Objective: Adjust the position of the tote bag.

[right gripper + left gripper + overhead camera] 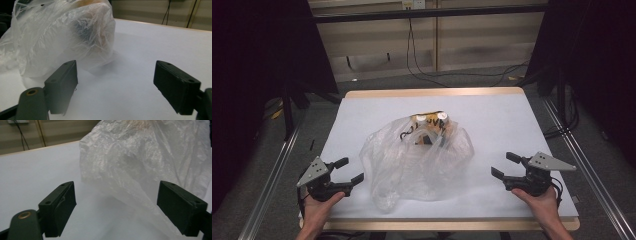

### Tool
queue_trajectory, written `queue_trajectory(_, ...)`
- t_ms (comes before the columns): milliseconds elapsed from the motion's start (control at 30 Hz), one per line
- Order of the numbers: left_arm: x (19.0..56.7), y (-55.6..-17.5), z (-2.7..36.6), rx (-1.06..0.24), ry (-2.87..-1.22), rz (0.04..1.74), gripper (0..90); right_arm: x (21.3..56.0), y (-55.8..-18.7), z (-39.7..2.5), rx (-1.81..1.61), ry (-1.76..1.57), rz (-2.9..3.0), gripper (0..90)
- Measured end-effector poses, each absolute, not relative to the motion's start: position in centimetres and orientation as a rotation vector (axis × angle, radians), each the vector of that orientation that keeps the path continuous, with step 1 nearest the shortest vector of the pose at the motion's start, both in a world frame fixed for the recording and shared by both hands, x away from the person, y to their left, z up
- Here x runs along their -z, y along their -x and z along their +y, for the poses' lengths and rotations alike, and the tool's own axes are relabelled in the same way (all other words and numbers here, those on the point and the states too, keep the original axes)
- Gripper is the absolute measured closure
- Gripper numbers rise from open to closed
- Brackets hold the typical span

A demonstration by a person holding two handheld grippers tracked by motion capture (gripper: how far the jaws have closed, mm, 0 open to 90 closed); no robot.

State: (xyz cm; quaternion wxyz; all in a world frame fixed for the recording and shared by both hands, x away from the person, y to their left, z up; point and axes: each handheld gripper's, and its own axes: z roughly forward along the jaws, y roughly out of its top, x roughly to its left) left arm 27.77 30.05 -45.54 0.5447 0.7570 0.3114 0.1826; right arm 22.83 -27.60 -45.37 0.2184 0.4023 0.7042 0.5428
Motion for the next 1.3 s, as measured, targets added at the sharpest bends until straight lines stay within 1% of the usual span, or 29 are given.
queue_trajectory(67,45.4,-27.7,30.0,-0.43,-1.814,0.727,16.4,45.4,-22.8,-27.5,-1.502,-1.098,1.96,23.6)
queue_trajectory(133,45.4,-27.6,29.9,-0.425,-1.806,0.731,17.4,45.3,-22.8,-27.5,-1.499,-1.085,1.972,24.7)
queue_trajectory(167,45.4,-27.6,30.0,-0.43,-1.82,0.73,18.2,45.3,-22.8,-27.5,-1.493,-1.082,1.98,27.2)
queue_trajectory(200,45.5,-27.6,30.0,-0.402,-1.801,0.723,18.8,45.4,-22.9,-27.4,-1.503,-1.078,2.0,29.1)
queue_trajectory(233,45.4,-27.6,30.1,-0.406,-1.806,0.73,19.5,45.4,-23.0,-27.3,-1.507,-1.085,2.02,33.6)
queue_trajectory(333,45.4,-27.5,30.0,-0.404,-1.799,0.729,19.5,45.3,-23.0,-27.1,-1.508,-1.077,2.033,34.9)
queue_trajectory(367,45.4,-27.4,30.0,-0.421,-1.807,0.741,19.0,45.3,-23.0,-27.0,-1.51,-1.072,2.054,38.8)
queue_trajectory(433,45.4,-27.4,30.0,-0.437,-1.815,0.746,18.6,45.3,-23.1,-26.9,-1.512,-1.075,2.059,39.3)
queue_trajectory(467,45.5,-27.3,29.9,-0.427,-1.811,0.767,18.6,45.3,-23.2,-26.8,-1.518,-1.083,2.077,41.6)
queue_trajectory(533,45.5,-27.3,29.9,-0.436,-1.819,0.766,18.5,45.4,-23.2,-26.7,-1.516,-1.087,2.087,42.4)
queue_trajectory(600,45.5,-27.2,29.9,-0.416,-1.821,0.755,19.2,45.3,-23.2,-26.6,-1.509,-1.094,2.109,43.8)
queue_trajectory(700,45.3,-26.8,29.9,-0.425,-1.838,0.738,22.4,45.2,-23.1,-26.2,-1.511,-1.084,2.125,46.5)
queue_trajectory(800,45.0,-26.5,29.5,-0.413,-1.841,0.725,27.7,45.0,-22.9,-25.6,-1.514,-1.052,2.159,51.8)
queue_trajectory(833,45.0,-26.4,29.5,-0.413,-1.848,0.709,27.7,45.0,-22.9,-25.6,-1.514,-1.052,2.159,51.8)
queue_trajectory(933,44.7,-26.0,29.1,-0.399,-1.868,0.684,32.2,44.7,-22.7,-25.0,-1.524,-1.015,2.191,57.1)
queue_trajectory(1000,44.6,-25.8,28.8,-0.384,-1.869,0.687,33.6,44.6,-22.5,-24.6,-1.53,-1.006,2.202,59.4)
queue_trajectory(1067,44.5,-25.6,28.5,-0.358,-1.875,0.651,36.9,44.4,-22.3,-23.7,-1.539,-0.963,2.24,63.7)
queue_trajectory(1133,44.4,-25.4,28.3,-0.341,-1.877,0.64,41.9,44.3,-22.2,-22.8,-1.557,-0.94,2.267,64.7)
queue_trajectory(1200,44.3,-25.3,28.2,-0.349,-1.885,0.649,42.7,44.2,-22.2,-22.5,-1.555,-0.932,2.277,65.2)
queue_trajectory(1233,44.4,-25.3,28.0,-0.326,-1.881,0.639,43.4,44.3,-22.2,-22.1,-1.554,-0.919,2.293,65.4)
queue_trajectory(1267,44.3,-25.1,27.8,-0.346,-1.882,0.653,46.2,44.3,-22.3,-21.2,-1.557,-0.893,2.323,65.7)
queue_trajectory(1300,44.2,-25.0,27.8,-0.377,-1.896,0.661,46.2,44.3,-22.3,-21.2,-1.557,-0.893,2.323,65.7)
